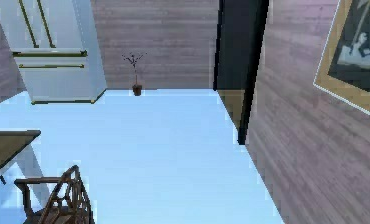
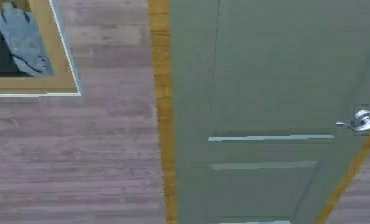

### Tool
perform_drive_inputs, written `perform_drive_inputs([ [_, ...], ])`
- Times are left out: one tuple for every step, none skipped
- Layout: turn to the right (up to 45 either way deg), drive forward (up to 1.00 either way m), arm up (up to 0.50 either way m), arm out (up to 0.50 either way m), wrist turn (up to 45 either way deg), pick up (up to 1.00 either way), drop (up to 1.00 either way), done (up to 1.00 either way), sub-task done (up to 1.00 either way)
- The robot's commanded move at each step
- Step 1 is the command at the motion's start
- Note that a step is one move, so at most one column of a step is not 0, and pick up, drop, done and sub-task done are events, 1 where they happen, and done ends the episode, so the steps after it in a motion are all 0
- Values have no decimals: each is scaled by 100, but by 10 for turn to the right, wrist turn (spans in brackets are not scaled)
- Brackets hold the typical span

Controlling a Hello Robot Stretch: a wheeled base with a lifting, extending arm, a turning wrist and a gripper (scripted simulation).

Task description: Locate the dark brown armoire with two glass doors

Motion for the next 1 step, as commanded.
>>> perform_drive_inputs([
  [0, 100, 0, 0, 0, 0, 0, 0, 0],
])
